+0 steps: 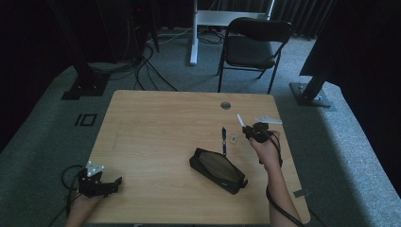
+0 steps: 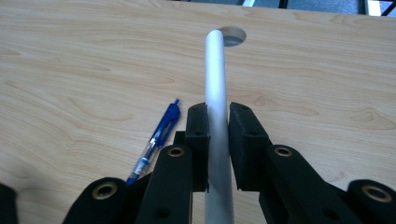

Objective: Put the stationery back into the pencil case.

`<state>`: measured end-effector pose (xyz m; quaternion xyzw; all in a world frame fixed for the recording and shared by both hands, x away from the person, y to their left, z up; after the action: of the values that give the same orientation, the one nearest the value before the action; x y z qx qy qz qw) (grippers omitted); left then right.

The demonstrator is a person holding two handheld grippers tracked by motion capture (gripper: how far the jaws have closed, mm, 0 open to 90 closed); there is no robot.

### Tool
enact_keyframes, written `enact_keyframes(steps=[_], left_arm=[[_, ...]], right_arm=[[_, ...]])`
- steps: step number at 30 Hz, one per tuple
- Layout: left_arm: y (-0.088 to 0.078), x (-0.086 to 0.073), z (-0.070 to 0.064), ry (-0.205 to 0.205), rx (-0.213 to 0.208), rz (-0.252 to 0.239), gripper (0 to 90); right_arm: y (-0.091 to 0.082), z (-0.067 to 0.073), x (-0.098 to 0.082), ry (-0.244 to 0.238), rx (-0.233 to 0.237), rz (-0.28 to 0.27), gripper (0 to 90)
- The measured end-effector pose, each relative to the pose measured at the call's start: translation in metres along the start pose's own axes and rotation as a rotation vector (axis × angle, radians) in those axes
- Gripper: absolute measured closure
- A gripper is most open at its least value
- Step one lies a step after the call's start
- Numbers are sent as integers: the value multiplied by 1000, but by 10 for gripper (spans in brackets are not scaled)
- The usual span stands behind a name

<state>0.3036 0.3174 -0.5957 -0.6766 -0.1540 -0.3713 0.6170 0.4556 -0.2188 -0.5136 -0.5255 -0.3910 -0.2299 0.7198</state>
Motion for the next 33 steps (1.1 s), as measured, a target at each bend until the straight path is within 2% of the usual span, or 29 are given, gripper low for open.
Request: enact_keyframes(steps=[6, 13, 18, 23, 33], left_arm=[[0, 0, 0, 0, 0, 0, 2], [0, 0, 0, 0, 0, 0, 2], [0, 0, 0, 0, 0, 0, 2], [0, 0, 0, 0, 0, 0, 2], [0, 0, 0, 0, 0, 0, 2]], right_arm=[[-11, 7, 3, -14, 29, -16, 783], [-27, 22, 9, -50, 82, -38, 783], [-34, 30, 8, -85, 97, -36, 783], [-40, 37, 6, -86, 140, -34, 783], [-56, 51, 7, -103, 189, -47, 783]])
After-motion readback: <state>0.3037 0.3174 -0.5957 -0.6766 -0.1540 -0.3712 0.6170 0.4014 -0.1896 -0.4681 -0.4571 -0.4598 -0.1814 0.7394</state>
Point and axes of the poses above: each handheld gripper's, and its own axes: y roughly forward along the jaws, x roughly out of its top, z roughly to its left, the point moved 6 cm from there along y, roughly forward along the jaws, and after that the axes turned 2 degrees about y, right-handed, at the moved point
